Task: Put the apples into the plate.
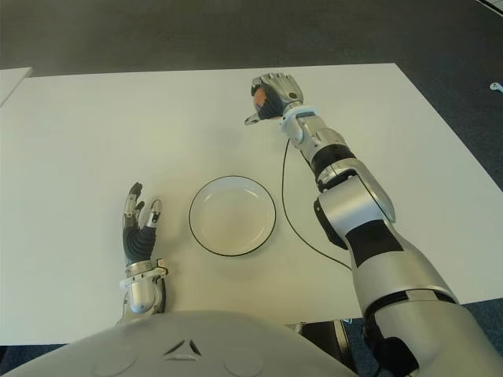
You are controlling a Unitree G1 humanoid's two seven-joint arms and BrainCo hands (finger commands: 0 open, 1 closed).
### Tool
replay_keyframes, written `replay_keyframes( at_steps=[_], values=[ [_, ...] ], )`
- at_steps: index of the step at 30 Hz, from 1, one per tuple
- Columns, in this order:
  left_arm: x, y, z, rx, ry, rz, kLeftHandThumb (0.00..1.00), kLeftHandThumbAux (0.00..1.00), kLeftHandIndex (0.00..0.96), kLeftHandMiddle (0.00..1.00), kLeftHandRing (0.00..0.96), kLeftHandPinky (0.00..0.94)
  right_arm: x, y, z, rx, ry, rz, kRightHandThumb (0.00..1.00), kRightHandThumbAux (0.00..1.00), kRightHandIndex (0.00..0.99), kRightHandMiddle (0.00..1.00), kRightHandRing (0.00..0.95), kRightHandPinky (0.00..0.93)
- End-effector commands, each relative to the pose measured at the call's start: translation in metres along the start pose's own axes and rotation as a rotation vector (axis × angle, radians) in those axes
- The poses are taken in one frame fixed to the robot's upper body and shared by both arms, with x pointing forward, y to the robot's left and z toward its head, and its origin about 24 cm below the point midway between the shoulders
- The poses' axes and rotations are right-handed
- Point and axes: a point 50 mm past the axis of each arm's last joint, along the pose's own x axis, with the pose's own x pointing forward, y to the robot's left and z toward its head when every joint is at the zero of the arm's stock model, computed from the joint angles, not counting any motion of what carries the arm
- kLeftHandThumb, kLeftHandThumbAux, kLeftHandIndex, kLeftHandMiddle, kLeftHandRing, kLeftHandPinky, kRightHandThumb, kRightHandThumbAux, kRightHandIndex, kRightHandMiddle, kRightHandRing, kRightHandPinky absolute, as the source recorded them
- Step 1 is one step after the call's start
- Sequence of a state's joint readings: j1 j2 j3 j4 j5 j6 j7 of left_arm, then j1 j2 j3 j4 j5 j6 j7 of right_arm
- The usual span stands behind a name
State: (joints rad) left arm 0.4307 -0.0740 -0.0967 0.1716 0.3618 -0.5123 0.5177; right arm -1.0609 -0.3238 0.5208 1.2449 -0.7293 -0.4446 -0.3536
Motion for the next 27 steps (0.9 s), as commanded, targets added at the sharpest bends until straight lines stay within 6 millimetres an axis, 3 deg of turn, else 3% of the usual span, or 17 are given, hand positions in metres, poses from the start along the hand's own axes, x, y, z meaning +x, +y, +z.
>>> replay_keyframes(
  at_steps=[1,3,8,13,20,27],
  values=[
    [-0.009,-0.014,-0.007,-0.036,0.107,0.002,0.0,0.357,0.162,0.067,0.0,0.0,-0.004,-0.003,0.013,0.02,-0.144,-0.004,0.738,0.707,0.442,0.864,0.781,0.407],
    [-0.009,-0.016,-0.005,-0.047,0.112,0.006,0.0,0.364,0.173,0.066,0.0,0.0,-0.007,-0.002,0.02,0.032,-0.199,0.0,0.739,0.708,0.442,0.865,0.792,0.531],
    [-0.008,-0.017,0.0,-0.047,0.104,0.026,0.0,0.364,0.245,0.073,0.0,0.0,-0.021,0.006,0.04,0.06,-0.337,0.039,0.742,0.707,0.441,0.863,0.811,0.676],
    [-0.007,-0.018,0.007,-0.042,0.086,0.022,0.0,0.371,0.259,0.071,0.0,0.0,-0.045,0.019,0.055,0.102,-0.471,0.129,0.742,0.708,0.441,0.862,0.818,0.682],
    [-0.005,-0.018,0.01,-0.008,0.075,0.001,0.0,0.358,0.192,0.054,0.0,0.0,-0.072,0.021,0.067,0.132,-0.599,0.202,0.74,0.708,0.441,0.854,0.807,0.593],
    [-0.006,-0.015,0.008,-0.041,0.11,-0.012,0.0,0.367,0.153,0.053,0.002,0.0,-0.093,0.009,0.082,0.074,-0.737,0.251,0.741,0.708,0.441,0.853,0.818,0.762]
  ],
)
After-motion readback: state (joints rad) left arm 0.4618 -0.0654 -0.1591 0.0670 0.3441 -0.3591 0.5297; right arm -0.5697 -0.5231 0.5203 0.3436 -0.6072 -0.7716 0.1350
